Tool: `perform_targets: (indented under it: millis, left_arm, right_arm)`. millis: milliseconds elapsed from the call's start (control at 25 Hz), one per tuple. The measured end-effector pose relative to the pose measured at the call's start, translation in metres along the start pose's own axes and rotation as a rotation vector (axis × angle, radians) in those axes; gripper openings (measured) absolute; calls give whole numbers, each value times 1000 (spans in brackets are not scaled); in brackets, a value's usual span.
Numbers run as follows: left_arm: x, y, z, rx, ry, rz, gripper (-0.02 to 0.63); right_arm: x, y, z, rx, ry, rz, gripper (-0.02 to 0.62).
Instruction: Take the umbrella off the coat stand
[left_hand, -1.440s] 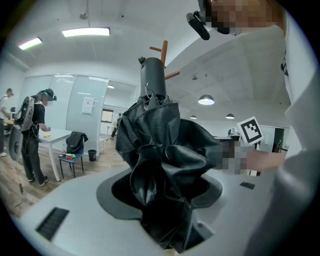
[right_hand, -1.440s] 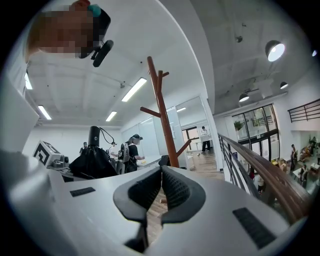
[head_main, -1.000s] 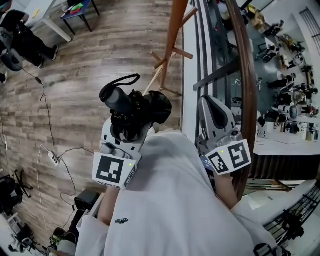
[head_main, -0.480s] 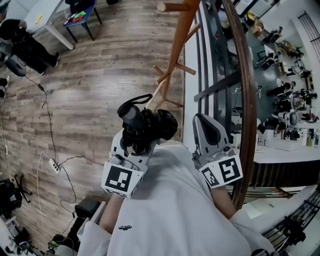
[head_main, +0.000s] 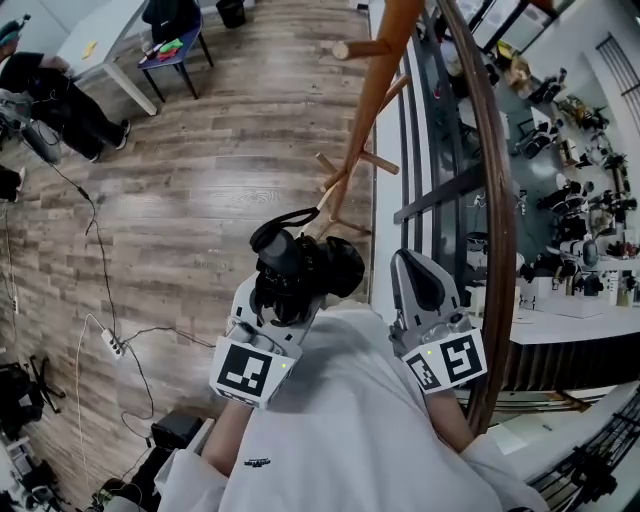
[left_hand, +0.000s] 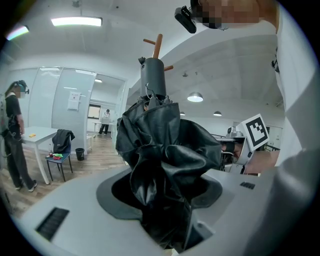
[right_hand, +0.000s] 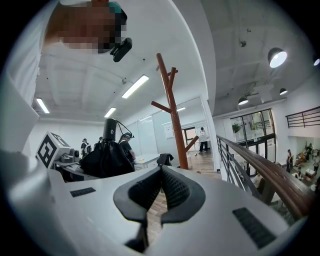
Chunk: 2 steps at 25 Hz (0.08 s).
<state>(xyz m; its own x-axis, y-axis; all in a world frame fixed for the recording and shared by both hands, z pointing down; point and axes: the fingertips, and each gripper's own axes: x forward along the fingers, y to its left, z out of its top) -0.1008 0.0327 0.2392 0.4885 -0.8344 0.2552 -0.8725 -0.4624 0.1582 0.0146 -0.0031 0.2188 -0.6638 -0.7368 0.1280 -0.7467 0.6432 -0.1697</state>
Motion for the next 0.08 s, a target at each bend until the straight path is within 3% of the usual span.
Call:
perform_targets:
  millis: [80]
  left_arm:
    - [-1, -1, 3, 8, 1, -3, 241]
  right_arm:
    - [-2, 0, 1, 1, 1, -3, 34]
